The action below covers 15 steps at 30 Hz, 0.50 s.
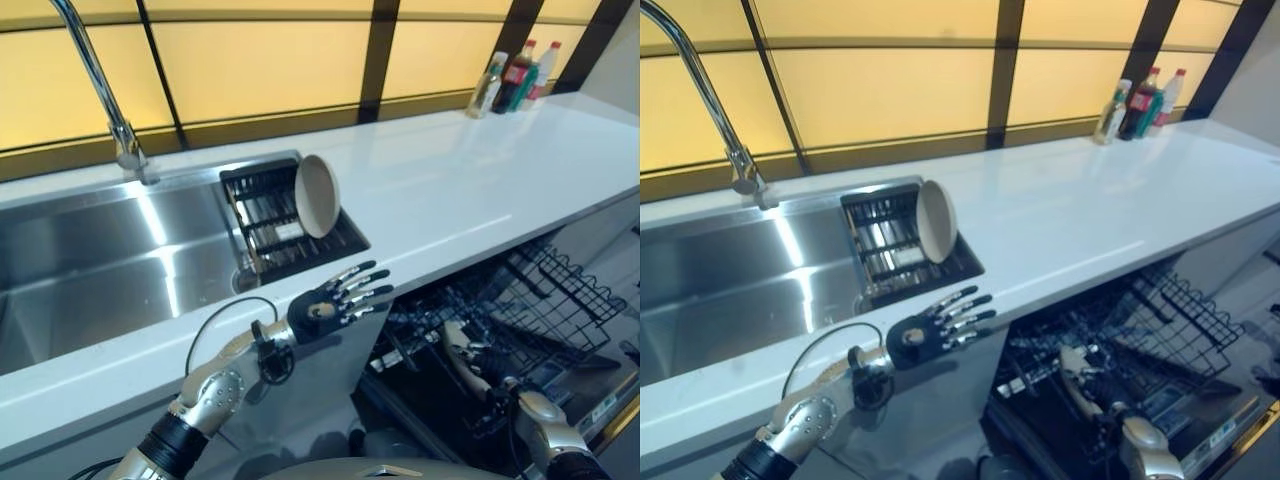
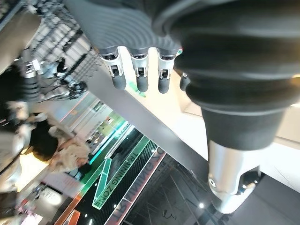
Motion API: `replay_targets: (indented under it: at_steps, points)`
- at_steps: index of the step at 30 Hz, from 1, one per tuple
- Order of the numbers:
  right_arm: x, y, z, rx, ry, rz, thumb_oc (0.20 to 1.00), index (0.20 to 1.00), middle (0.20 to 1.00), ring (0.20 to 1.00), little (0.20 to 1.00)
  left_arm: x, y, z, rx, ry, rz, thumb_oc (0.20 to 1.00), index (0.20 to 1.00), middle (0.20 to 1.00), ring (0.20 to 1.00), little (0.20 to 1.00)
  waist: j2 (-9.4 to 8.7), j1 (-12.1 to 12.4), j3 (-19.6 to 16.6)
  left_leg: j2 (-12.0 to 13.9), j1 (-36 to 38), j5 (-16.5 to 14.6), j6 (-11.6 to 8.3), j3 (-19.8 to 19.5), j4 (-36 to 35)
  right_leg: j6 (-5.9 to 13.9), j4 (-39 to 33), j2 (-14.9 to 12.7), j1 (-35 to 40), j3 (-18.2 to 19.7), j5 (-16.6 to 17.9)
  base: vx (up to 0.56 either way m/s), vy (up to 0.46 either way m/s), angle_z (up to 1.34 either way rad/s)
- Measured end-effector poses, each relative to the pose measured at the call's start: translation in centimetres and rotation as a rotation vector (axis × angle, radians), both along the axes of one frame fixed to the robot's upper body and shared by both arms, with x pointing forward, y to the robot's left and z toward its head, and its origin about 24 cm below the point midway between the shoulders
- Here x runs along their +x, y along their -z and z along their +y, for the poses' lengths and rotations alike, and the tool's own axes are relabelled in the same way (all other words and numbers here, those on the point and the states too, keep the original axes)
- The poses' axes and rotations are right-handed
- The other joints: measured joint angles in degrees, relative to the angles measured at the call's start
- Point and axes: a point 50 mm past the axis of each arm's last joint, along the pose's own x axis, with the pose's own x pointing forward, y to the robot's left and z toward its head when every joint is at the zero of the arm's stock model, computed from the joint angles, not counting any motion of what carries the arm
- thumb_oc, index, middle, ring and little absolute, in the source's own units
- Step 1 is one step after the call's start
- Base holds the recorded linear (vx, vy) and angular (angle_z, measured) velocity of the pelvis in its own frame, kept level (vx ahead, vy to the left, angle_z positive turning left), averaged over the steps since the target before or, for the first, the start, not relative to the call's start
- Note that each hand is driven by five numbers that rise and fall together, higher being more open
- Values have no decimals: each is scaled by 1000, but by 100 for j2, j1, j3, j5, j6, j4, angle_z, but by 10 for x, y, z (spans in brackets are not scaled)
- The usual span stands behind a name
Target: Pick up plates and place into dishwasher.
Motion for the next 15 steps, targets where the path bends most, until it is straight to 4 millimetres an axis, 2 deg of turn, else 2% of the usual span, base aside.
replay_targets:
  at_steps: [5, 11, 15]
  points:
    - [9, -8, 2, -17, 11, -54, 200, 200, 200, 200, 200, 0, -1, 4, 9, 5, -4, 1000, 1000, 1000, 1000, 1000, -57, -8, 40, 24, -96, -1, -1, -52, 109, 3, 1, 19, -36, -50, 2, 8, -21, 5]
    - [21, -31, 15, -18, -29, -177, 200, 200, 200, 200, 200, -1, -3, 5, 9, 12, -10, 1000, 1000, 1000, 1000, 1000, -121, -39, 65, 26, -99, -1, 1, -38, 131, 10, -4, 17, -59, -48, 4, 3, 2, -1]
    - [18, -30, 14, -57, -44, -165, 200, 200, 200, 200, 200, -2, -4, 5, 7, 18, -11, 1000, 1000, 1000, 1000, 1000, -171, -52, 34, 28, -95, -1, 1, -23, 134, 39, -5, 18, -89, -41, 23, 0, 0, 0]
